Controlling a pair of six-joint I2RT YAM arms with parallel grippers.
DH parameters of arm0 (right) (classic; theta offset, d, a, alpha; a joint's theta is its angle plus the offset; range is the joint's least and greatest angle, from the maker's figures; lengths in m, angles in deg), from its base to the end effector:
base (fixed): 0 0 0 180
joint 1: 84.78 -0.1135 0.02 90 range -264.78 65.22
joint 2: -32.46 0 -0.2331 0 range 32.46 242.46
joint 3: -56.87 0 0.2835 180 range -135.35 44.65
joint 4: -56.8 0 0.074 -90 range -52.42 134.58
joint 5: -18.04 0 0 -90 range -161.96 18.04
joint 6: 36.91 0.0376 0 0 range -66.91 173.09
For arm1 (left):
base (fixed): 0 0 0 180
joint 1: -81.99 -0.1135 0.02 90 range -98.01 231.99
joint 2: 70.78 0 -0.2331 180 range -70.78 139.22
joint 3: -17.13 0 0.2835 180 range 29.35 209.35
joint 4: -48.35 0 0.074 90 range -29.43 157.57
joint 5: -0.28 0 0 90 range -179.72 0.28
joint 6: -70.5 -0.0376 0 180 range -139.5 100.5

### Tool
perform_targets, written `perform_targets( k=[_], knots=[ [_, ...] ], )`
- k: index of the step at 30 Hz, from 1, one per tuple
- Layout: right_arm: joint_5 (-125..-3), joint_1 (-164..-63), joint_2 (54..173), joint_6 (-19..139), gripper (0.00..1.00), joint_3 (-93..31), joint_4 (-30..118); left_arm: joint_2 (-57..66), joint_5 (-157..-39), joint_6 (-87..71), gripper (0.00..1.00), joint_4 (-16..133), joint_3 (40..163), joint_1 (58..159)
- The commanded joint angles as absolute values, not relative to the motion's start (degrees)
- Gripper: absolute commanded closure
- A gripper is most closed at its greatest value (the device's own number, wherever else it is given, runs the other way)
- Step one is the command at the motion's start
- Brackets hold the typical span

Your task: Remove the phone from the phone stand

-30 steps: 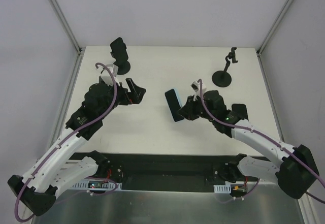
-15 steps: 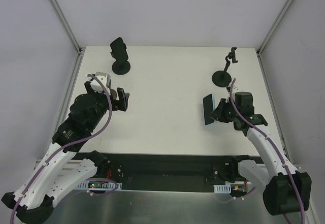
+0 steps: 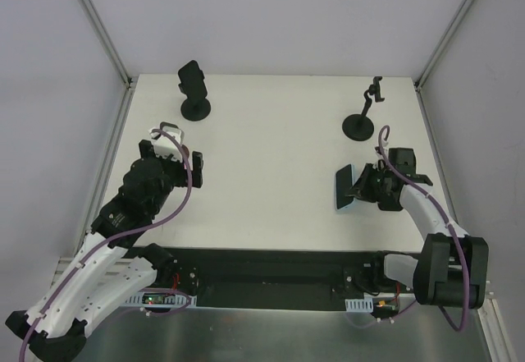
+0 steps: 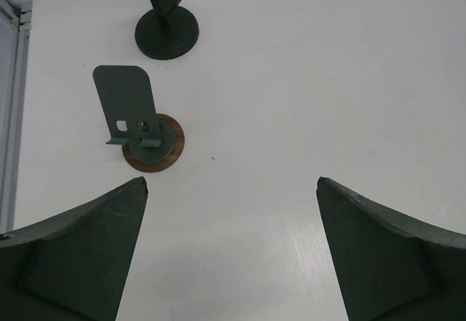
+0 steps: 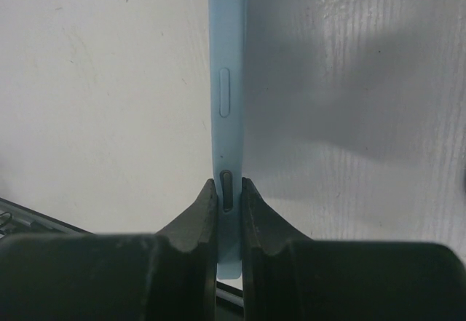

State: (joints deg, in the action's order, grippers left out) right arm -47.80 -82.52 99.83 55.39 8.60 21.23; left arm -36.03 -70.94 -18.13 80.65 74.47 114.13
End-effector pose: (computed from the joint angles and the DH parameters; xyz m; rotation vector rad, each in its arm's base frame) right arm 0.2612 0.0051 0.1475 -0.0702 2.4822 0.5305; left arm 0.1743 -0.0952 0.3368 0.2246 1.7187 -0.1456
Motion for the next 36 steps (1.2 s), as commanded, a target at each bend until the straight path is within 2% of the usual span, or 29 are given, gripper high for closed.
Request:
perform_targets(
  k=[1, 12, 19, 32, 35, 36],
  knots=[
    [-48.2, -81.3, 101.5, 54.2, 0.99, 4.9, 20.4, -38.1, -67.2, -21.2, 0.01, 79.9, 73.6, 113.4],
    [-53.1, -81.3, 105.3, 51.3, 0.95, 3.4, 15.4, -40.8, -68.4, -21.0, 0.01, 79.9, 72.2, 112.3],
    [-55.0, -81.3, 105.1, 51.2, 0.75, 3.7, 14.9, -41.5, -69.3, -20.6, 0.01, 79.9, 72.1, 111.7],
    [-56.8, -81.2, 105.8, 51.4, 0.59, 4.0, 15.6, -42.4, -70.8, -20.0, 0.01, 80.0, 71.4, 110.8],
    [-57.5, -81.3, 105.8, 51.4, 0.53, 4.0, 15.5, -42.3, -70.9, -20.0, 0.01, 80.0, 71.4, 110.6],
    [-57.7, -81.3, 105.8, 51.4, 0.47, 4.0, 15.6, -42.5, -71.0, -19.9, 0.01, 80.0, 71.3, 110.6]
  ],
)
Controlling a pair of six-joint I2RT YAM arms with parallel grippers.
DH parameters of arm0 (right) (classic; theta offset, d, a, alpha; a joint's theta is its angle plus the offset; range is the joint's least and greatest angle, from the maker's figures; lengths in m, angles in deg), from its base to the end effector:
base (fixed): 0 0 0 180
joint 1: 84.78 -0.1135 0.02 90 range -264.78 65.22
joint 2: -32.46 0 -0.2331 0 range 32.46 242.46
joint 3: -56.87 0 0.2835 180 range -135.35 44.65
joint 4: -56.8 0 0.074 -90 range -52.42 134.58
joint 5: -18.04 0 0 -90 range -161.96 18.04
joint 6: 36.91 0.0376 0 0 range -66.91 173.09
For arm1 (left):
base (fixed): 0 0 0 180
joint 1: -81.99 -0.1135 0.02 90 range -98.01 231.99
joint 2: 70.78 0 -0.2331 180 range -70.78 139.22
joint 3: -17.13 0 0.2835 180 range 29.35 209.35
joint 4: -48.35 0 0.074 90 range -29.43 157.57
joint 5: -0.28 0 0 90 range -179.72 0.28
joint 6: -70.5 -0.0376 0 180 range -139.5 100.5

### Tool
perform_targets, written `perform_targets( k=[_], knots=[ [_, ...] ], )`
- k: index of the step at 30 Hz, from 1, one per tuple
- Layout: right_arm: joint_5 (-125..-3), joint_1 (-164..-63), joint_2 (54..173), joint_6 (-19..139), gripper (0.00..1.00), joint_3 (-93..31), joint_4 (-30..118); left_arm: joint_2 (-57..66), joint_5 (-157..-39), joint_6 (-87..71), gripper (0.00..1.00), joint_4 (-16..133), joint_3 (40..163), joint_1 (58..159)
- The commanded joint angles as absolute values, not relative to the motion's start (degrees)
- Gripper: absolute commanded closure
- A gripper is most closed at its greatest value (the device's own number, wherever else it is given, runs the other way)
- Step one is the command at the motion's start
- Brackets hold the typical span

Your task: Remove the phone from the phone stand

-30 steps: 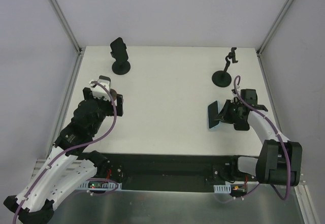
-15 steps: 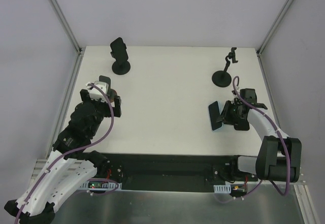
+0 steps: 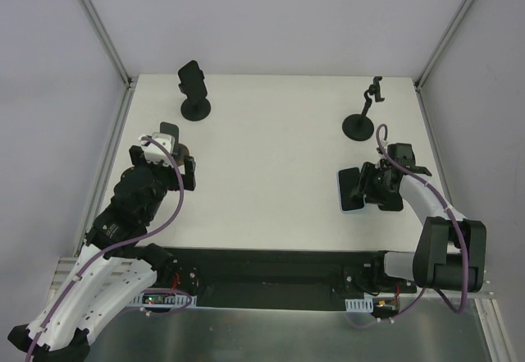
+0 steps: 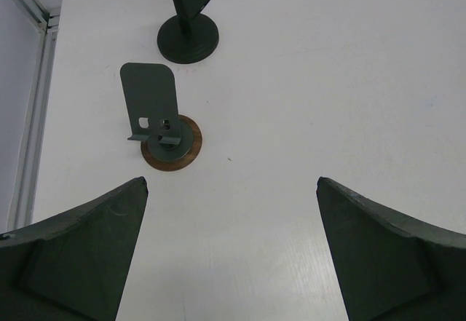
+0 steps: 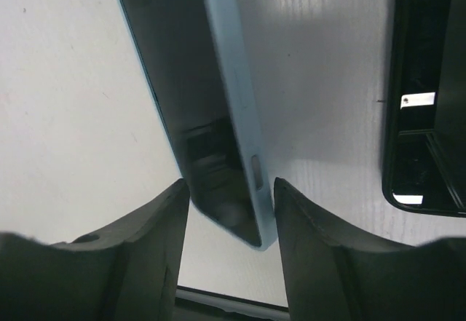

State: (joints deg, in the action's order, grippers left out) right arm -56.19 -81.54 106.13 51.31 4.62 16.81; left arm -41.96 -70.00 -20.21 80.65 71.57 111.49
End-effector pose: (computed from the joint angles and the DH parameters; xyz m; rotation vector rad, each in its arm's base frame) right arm 0.2712 -0.0051 0.1369 -0.0589 2.6142 0.3324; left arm 0.1630 -0.0776 0.3357 0.1849 1.6711 -0.0878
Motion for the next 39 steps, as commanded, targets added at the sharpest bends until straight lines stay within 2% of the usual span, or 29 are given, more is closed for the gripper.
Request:
perform_targets(
  k=[1, 5, 6, 8, 9, 10, 11, 20, 27, 36, 39],
  knots=[
    [-57.7, -81.3, 105.8, 51.3, 0.43, 4.0, 15.6, -42.5, -71.1, -19.9, 0.01, 80.0, 71.2, 110.6],
    [-59.1, -81.5, 105.8, 51.2, 0.27, 3.8, 15.6, -42.8, -71.4, -19.9, 0.01, 79.9, 71.1, 110.2],
    [-59.6, -82.1, 105.7, 51.2, 0.19, 3.6, 15.7, -42.8, -71.3, -19.8, 0.01, 80.1, 71.1, 110.1],
    [-61.4, -82.8, 105.5, 51.1, 0.10, 3.3, 15.3, -42.8, -71.7, -19.8, 0.01, 80.0, 71.1, 109.9],
    [-62.3, -83.9, 105.4, 50.8, 0.02, 2.7, 15.3, -42.7, -71.9, -19.8, 0.01, 80.0, 71.1, 109.8],
    [-64.3, -84.4, 105.2, 50.7, 0.00, 2.4, 15.1, -42.7, -72.0, -19.8, 0.01, 80.0, 71.1, 109.9],
    [-65.3, -84.6, 105.1, 50.4, 0.03, 2.0, 14.9, -42.7, -72.1, -19.8, 0.01, 80.0, 71.1, 109.6],
    [-77.7, -95.1, 111.8, 47.6, 0.04, -5.4, 11.6, -42.7, -72.6, -19.6, 0.01, 80.0, 71.1, 108.9],
    [-77.7, -97.7, 119.6, 47.3, 0.04, -8.6, 11.4, -42.7, -72.6, -19.7, 0.01, 80.0, 71.0, 108.7],
    [-78.5, -99.3, 123.9, 47.2, 0.01, -10.0, 11.1, -42.4, -72.9, -19.6, 0.01, 80.0, 71.0, 108.4],
    [-80.9, -99.3, 124.3, 47.2, 0.12, -9.8, 11.1, -42.3, -73.3, -19.6, 0.01, 80.0, 71.0, 108.3]
  ],
)
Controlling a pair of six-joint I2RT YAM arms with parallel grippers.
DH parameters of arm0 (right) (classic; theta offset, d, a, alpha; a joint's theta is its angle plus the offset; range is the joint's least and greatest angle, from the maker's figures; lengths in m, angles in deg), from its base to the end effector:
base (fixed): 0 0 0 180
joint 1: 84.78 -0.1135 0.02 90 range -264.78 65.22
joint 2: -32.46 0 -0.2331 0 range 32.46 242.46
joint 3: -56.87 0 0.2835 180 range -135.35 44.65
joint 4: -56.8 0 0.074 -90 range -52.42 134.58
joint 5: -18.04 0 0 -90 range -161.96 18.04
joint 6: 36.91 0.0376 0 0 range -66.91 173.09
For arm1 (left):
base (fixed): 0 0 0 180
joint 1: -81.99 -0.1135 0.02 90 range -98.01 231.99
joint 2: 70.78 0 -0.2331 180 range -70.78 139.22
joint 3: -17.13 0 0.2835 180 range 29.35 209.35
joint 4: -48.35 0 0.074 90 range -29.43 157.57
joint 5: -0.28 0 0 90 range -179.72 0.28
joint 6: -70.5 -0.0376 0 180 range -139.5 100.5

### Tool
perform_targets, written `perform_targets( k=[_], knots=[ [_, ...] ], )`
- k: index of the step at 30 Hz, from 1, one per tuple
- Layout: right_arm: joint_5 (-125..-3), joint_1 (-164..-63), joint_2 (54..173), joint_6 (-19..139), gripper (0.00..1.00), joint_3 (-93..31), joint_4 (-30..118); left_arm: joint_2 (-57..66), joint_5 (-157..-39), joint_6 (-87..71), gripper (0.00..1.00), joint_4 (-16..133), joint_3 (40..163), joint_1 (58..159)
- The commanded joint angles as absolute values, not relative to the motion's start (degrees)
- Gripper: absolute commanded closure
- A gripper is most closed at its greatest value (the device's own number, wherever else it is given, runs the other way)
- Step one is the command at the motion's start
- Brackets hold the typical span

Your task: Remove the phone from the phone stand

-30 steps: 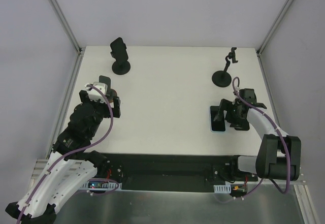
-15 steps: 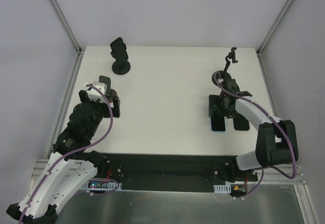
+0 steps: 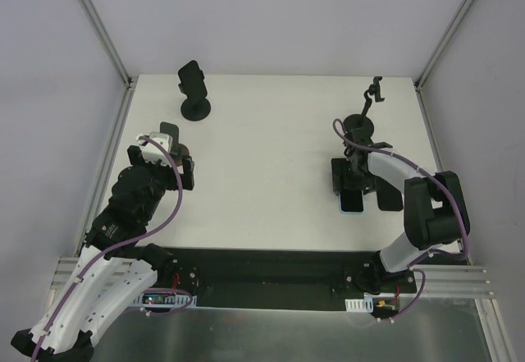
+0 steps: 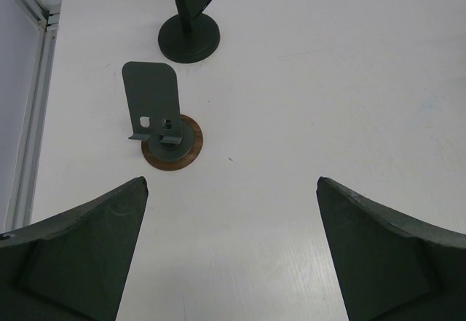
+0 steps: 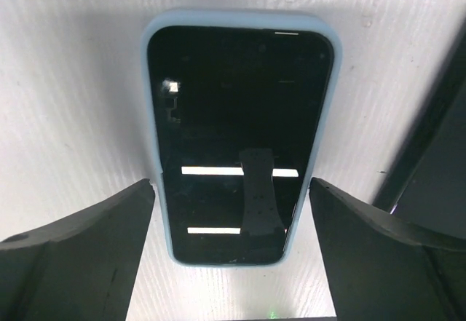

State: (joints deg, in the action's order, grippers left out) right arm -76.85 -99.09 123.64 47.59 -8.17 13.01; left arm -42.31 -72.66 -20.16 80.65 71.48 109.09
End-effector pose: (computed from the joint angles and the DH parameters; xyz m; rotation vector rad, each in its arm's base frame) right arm 0.3085 0.0754 0.1170 -0.4583 2.7470 -0.0807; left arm 0.1647 -0.0719 0.3361 0.1826 1.6689 -0.0972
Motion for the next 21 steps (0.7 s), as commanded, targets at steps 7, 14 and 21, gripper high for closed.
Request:
perform_targets(
  k=[7, 14, 21],
  knots=[
    [-83.5, -98.6, 124.9, 46.2, 0.34, -10.1, 10.6, -42.1, -73.6, -19.6, 0.01, 80.0, 70.9, 108.0],
    [-81.6, -95.4, 124.8, 45.4, 0.38, -10.1, 12.2, -41.9, -74.1, -19.7, 0.01, 80.0, 70.9, 107.8],
    [-81.2, -94.1, 125.4, 45.0, 0.38, -11.0, 12.5, -41.9, -74.1, -19.7, 0.01, 80.0, 70.9, 107.6]
  ],
)
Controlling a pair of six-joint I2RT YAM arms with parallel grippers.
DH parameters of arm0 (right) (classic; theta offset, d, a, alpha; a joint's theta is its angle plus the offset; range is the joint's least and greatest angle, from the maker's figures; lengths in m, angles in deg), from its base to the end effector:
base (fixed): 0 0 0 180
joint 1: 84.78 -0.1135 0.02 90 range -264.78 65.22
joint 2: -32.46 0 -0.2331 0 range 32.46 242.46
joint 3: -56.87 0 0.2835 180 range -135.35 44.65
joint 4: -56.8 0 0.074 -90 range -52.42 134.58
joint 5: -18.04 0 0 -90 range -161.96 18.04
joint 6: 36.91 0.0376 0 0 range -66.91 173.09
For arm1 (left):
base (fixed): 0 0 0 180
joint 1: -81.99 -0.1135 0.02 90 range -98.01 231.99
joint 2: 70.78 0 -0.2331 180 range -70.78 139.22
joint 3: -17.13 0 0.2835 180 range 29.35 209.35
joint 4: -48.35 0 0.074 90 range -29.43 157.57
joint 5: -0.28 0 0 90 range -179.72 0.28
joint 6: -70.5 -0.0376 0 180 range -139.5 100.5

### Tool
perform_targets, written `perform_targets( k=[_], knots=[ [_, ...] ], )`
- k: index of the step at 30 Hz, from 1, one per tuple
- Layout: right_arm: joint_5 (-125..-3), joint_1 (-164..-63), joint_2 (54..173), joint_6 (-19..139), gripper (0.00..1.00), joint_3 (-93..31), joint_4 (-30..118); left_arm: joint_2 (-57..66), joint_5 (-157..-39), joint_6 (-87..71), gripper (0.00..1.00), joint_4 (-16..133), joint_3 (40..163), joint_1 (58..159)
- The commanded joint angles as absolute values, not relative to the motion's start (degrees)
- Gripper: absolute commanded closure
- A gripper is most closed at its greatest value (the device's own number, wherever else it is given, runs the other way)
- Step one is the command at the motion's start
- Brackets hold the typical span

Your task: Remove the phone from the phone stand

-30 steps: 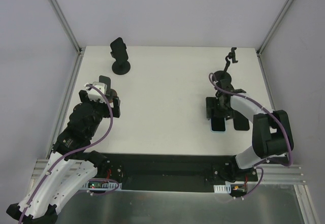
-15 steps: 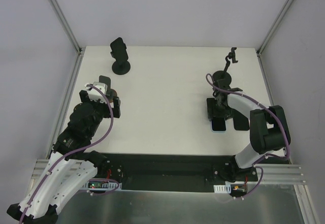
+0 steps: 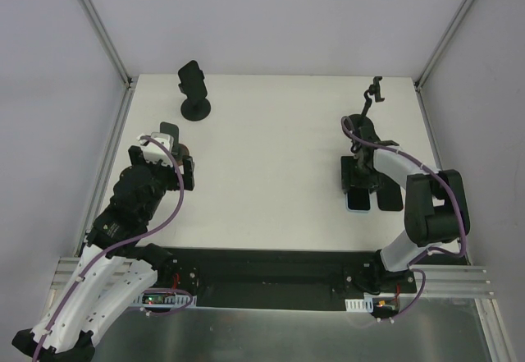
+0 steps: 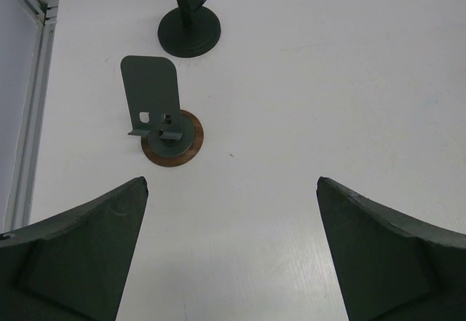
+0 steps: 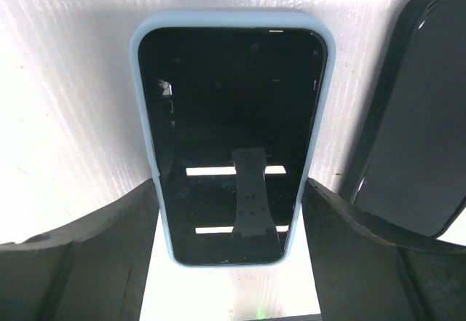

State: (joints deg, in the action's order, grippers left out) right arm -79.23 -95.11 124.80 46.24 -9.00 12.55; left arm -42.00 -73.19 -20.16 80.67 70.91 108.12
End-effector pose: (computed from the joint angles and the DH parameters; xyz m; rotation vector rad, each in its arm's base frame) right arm 0.3157 0.0527 0.1150 -0.3879 2.7703 -0.1632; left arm 0.1679 -0.0705 0.3315 0.1804 1.6844 -0.0878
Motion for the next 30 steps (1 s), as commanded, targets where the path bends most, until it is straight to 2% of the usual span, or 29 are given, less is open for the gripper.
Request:
perform_targets(
  k=[1, 6, 9, 13, 16, 22, 30],
  knots=[
    [-81.1, -93.9, 125.4, 45.0, 0.38, -10.9, 12.6, -41.8, -74.2, -19.6, 0.01, 80.0, 70.9, 107.6],
    [-81.0, -93.9, 124.4, 45.0, 0.33, -10.9, 13.1, -41.2, -74.3, -19.6, 0.01, 80.0, 70.9, 107.3],
    [-80.2, -94.1, 123.3, 45.1, 0.27, -10.9, 13.6, -40.9, -74.3, -19.6, 0.01, 80.0, 70.8, 107.0],
    [-79.1, -94.7, 120.0, 45.2, 0.09, -10.7, 14.2, -39.8, -74.3, -19.7, 0.01, 79.9, 70.7, 106.4],
    [-77.5, -95.9, 115.5, 45.6, 0.01, -9.8, 16.4, -38.6, -74.9, -19.6, 0.01, 80.0, 70.7, 105.9],
    [-73.3, -99.9, 103.4, 46.3, 0.04, -4.8, 25.6, -35.1, -77.9, -17.9, 0.01, 80.0, 70.8, 103.0],
    [-62.3, -104.1, 92.1, 47.5, 0.04, 6.2, 46.5, -27.0, -82.3, -16.7, 0.01, 79.9, 72.2, 93.7]
  ],
)
